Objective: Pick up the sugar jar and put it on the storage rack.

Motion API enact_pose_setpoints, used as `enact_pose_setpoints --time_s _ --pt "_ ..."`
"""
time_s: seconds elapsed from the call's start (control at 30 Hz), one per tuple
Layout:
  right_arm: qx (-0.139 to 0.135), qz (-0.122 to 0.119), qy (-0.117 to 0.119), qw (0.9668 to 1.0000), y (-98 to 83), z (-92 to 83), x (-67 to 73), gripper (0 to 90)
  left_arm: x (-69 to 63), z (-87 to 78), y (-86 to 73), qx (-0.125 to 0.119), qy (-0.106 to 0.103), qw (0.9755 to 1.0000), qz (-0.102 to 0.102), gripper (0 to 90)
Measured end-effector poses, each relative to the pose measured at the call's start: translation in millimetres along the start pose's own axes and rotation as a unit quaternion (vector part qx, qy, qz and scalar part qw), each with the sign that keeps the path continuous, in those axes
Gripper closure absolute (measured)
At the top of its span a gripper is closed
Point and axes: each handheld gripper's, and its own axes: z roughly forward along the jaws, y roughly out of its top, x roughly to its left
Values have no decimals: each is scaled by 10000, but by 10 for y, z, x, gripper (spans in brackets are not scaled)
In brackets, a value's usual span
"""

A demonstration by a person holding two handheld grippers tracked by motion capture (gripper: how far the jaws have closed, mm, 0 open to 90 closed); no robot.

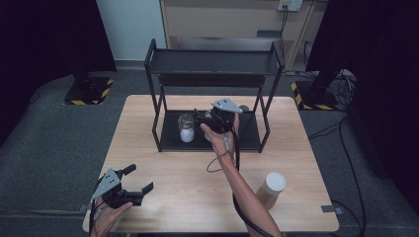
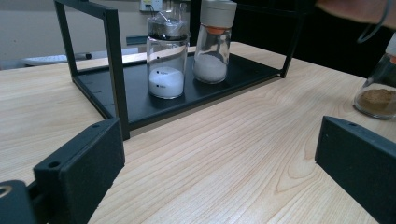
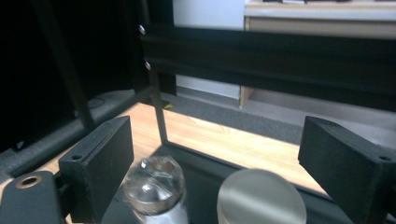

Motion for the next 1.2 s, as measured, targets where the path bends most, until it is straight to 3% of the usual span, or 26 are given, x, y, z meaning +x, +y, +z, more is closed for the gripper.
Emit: enact_pose_setpoints --time_s 0.4,0.7,0.97,1.2 --pt "-115 -115 595 9981 314 -415 -90 88 -1 6 3 25 -6 10000 -3 4" --pt "-117 -474 1103 9927 563 -758 -140 85 1 3 2 21 -8 10000 -5 4" --pt "-58 -581 1529 9865 721 -1075 -318 80 4 6 2 27 -22 10000 -18 4" --pt "-90 -559 1744 9830 717 -1366 -535 80 6 8 2 28 -31 10000 -22 4"
